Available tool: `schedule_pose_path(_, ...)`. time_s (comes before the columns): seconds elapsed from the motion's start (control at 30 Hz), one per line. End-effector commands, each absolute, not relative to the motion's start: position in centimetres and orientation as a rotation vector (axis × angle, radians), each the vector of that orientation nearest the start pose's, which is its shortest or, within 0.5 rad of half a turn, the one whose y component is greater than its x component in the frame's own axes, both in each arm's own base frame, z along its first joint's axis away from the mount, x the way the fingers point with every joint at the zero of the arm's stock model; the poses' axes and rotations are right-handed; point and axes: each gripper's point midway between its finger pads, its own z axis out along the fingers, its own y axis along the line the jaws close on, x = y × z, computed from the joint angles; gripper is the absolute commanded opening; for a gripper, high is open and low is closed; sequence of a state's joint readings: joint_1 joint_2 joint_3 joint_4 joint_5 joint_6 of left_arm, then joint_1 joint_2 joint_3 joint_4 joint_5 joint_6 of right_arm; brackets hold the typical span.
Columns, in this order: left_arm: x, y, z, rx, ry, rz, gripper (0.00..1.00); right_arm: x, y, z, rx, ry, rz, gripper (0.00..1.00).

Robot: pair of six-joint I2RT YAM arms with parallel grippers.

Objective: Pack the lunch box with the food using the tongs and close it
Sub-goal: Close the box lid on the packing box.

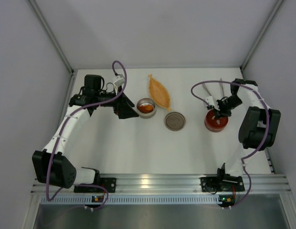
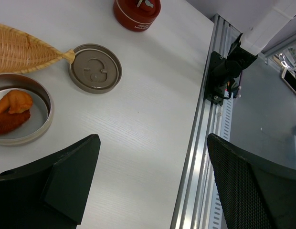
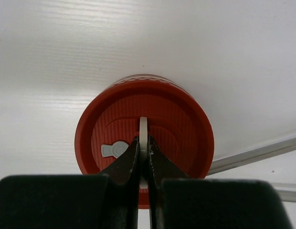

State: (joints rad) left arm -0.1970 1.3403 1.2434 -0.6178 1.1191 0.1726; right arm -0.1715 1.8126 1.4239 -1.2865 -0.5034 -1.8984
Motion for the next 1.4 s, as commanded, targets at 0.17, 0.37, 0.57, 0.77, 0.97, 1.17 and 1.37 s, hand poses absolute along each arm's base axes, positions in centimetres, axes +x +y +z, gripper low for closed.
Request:
schedule_pose_path(0.17,26.9,-21.3,29.7,0.98,1.741,-1.24,0.98,31.0,3.5,9.5,-1.692,2.002,0.412,0.0)
schedule_pose_path(0.37,26.6,-21.2,29.6,0.986,1.74,-1.232,0.98,30.8,5.6,11.6,-1.486,2.117,0.515,0.0)
schedule_pose_path(0.57,26.4,-21.1,29.6,0.991,1.732,-1.224,0.98,29.2,7.0,11.0,-1.389,2.209,0.59,0.0)
schedule_pose_path(0.77,26.4,-21.0,29.5,1.0,1.732,-1.205,0.98,27.7,7.7,9.3,-1.396,2.165,0.525,0.0)
schedule_pose_path(0.97,26.5,-21.0,29.3,0.999,1.738,-1.208,0.98,25.4,6.9,10.4,-1.586,2.019,0.633,0.0)
schedule_pose_path(1.17,26.4,-21.0,29.3,1.003,1.734,-1.209,0.98,26.6,5.0,14.4,-1.698,1.919,0.74,0.0)
schedule_pose_path(1.37,26.8,-21.1,29.1,1.001,1.733,-1.218,0.98,27.4,2.3,13.7,-1.982,1.739,0.546,0.0)
